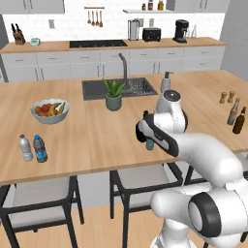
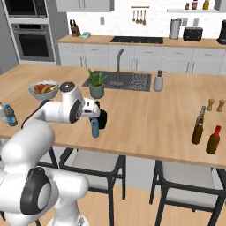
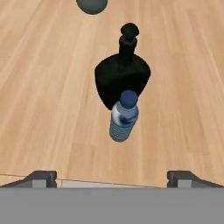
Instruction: Move the plastic bottles in the middle to the plastics group, and the glass bottles in the middle to the glass group.
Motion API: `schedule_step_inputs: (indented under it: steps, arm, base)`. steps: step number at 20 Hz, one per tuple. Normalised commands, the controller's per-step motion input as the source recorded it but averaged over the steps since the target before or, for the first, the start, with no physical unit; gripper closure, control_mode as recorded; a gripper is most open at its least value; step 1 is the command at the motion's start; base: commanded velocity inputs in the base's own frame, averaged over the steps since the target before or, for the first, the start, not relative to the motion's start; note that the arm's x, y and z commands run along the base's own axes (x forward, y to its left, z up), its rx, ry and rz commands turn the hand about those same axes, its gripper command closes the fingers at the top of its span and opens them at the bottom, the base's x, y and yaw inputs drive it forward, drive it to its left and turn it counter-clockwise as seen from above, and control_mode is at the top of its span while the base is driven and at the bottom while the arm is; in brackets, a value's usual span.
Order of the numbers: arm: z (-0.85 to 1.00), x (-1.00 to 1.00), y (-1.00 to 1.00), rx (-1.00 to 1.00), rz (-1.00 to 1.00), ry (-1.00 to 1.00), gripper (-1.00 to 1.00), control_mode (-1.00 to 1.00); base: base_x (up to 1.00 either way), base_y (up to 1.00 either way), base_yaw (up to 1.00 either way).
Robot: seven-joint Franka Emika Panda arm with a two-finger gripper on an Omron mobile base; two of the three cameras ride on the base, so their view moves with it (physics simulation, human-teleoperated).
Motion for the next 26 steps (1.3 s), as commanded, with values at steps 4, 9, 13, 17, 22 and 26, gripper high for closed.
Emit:
schedule_step_inputs:
  steps: [4,9,13,17,22,26]
  arm:
    - [-0.09,0.02,-0.14,0.00,0.03,-0.04,-1.00,-1.00]
    - [0.00,0.15,-0.09,0.00,0.06,0.00,-1.00,-1.00]
    - [0.00,0.33,-0.05,0.00,0.07,0.00,-1.00,-1.00]
    - [0.00,0.24,0.00,0.00,0.05,0.03,-1.00,-1.00]
    - [-0.01,0.06,0.00,0.00,0.01,0.00,-1.00,-1.00]
    - [-0.19,0.07,0.00,0.00,0.00,0.00,-1.00,-1.00]
  base:
    - [0.00,0.00,0.00]
    - [0.00,0.00,0.00]
    - [0.00,0.00,0.00]
    - [0.00,0.00,0.00]
    - [0.00,0.00,0.00]
    - [0.00,0.00,0.00]
